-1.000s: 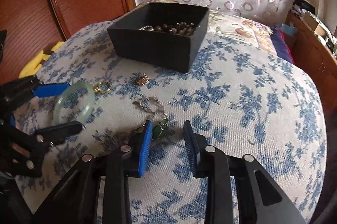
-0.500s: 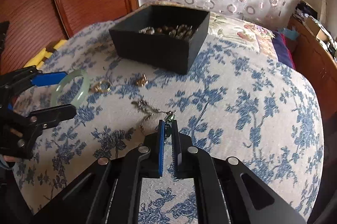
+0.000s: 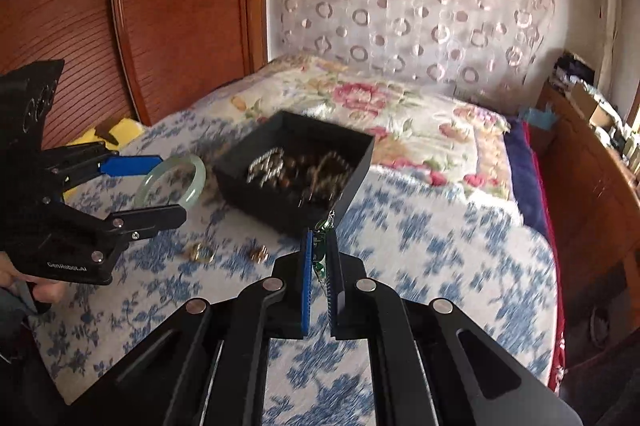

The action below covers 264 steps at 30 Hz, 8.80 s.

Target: Organize jewelry

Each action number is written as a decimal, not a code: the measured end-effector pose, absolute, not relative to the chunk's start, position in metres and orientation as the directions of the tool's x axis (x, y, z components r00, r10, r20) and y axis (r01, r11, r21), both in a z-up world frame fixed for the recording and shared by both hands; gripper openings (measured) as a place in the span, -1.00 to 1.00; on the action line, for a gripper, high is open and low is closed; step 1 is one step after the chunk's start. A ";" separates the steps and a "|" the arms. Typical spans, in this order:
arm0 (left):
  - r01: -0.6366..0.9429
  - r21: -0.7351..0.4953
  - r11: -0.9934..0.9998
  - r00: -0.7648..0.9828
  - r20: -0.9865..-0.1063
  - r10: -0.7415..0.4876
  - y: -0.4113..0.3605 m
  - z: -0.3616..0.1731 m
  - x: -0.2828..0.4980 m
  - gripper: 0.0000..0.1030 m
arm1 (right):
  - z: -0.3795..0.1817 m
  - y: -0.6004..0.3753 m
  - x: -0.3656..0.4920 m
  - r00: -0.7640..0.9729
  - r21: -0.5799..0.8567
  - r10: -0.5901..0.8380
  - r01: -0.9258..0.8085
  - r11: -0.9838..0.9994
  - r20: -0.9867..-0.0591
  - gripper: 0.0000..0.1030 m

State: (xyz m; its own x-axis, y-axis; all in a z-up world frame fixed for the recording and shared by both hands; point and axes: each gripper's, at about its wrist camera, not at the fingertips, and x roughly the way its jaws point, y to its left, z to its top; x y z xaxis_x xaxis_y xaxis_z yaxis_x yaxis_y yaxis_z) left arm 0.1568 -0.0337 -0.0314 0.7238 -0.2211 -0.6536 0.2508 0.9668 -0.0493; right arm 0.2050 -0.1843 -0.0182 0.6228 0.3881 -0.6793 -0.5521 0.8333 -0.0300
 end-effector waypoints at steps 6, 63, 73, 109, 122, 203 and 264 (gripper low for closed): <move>0.232 -0.054 0.971 0.751 -0.624 -0.214 -0.026 -0.018 0.171 0.34 | 0.014 -0.181 0.222 0.672 -0.079 0.387 -0.552 0.830 -0.632 -0.86; 0.223 -0.023 0.974 0.701 -0.690 -0.177 -0.046 -0.041 0.284 0.46 | -0.022 -0.188 0.274 0.603 0.057 0.437 -0.544 0.837 -0.667 -0.68; 0.228 -0.036 0.973 0.730 -0.655 -0.195 -0.042 -0.025 0.256 0.65 | -0.023 -0.201 0.236 0.593 0.100 0.465 -0.542 0.834 -0.657 -0.68; 0.239 0.003 0.971 0.628 -0.763 -0.152 0.014 -0.087 0.153 0.86 | -0.101 -0.121 0.234 0.419 0.085 0.470 -0.670 0.737 -0.777 -0.45; 0.295 -0.022 0.955 0.598 -0.776 -0.202 -0.011 -0.092 0.160 0.83 | -0.102 -0.127 0.223 0.431 0.045 0.448 -0.679 0.733 -0.783 -0.68; 0.115 -0.004 0.993 0.788 -0.608 -0.094 -0.022 -0.010 0.194 0.78 | -0.012 -0.190 0.222 0.688 0.066 0.425 -0.483 0.873 -0.588 0.60; 0.021 0.020 1.000 0.882 -0.470 -0.009 -0.019 0.033 0.043 0.85 | 0.008 -0.226 0.086 0.846 0.083 0.325 -0.320 0.944 -0.423 0.95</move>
State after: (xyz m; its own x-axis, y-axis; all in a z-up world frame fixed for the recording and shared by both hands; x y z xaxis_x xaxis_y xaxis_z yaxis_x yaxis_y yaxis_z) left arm 0.0426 -0.0185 0.0334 0.8824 -0.0087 -0.4704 0.0206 0.9996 0.0201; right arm 0.0862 -0.2259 0.0078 0.8462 0.3245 -0.4226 -0.3204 0.9436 0.0830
